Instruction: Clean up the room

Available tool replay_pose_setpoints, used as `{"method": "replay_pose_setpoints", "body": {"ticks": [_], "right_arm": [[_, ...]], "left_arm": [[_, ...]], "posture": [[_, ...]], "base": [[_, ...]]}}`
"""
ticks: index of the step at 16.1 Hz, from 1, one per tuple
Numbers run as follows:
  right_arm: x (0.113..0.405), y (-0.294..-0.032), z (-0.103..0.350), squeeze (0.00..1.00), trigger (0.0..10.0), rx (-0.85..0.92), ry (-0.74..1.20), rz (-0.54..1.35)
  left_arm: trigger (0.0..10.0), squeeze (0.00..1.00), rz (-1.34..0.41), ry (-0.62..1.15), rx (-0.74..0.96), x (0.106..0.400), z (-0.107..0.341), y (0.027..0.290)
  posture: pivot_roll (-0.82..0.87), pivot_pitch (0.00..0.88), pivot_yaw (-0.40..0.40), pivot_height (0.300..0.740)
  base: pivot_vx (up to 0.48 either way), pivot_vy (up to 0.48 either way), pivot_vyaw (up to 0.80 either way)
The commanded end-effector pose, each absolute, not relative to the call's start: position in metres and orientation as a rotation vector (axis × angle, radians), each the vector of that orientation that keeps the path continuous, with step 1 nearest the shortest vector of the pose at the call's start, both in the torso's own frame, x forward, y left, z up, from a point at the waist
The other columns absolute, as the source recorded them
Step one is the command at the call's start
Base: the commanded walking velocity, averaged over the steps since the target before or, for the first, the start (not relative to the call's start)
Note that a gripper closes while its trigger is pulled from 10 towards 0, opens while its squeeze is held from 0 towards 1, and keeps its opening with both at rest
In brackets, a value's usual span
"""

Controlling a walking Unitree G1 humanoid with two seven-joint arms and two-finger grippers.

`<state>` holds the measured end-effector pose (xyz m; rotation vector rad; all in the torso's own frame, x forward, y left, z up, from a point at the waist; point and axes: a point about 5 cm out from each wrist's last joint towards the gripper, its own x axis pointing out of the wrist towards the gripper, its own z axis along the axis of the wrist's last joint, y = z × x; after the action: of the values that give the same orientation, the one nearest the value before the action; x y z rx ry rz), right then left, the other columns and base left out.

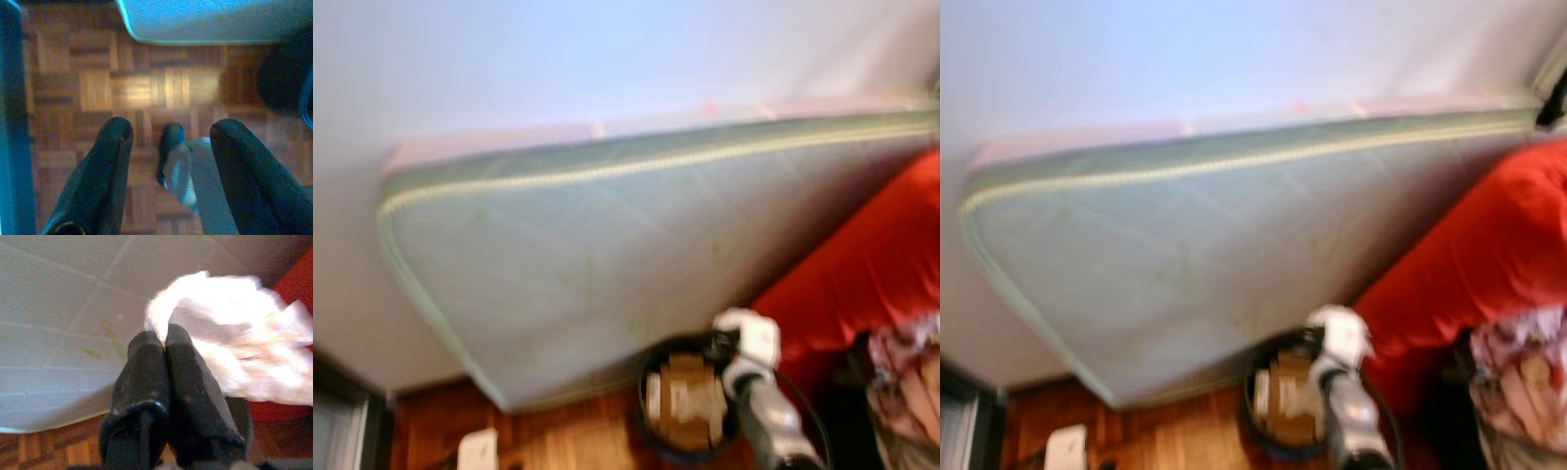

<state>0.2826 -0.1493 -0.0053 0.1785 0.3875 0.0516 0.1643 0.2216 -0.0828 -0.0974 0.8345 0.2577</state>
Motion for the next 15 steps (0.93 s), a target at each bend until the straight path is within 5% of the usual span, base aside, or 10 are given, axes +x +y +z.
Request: {"method": "replay_pose_setpoints", "body": {"ticks": [1, 15], "right_arm": [[0.277, -0.164, -0.010, 0.00, 10.0, 0.166, 0.409, 0.012], [0.272, -0.136, -0.013, 0.00, 10.0, 0.108, 0.405, 0.241]], "left_arm": [[10.0, 0.00, 0.247, 0.865, -0.122, 0.159, -0.087, 0.212], [10.0, 0.00, 0.291, 0.638, -0.160, 0.184, -0.066, 0.229]], "posture": [[0.08, 0.118, -0.071, 0.740], [0.08, 0.134, -0.057, 0.740]], "base": [[0.300, 0.000, 0.00], [0.021, 0.000, 0.00]]}}
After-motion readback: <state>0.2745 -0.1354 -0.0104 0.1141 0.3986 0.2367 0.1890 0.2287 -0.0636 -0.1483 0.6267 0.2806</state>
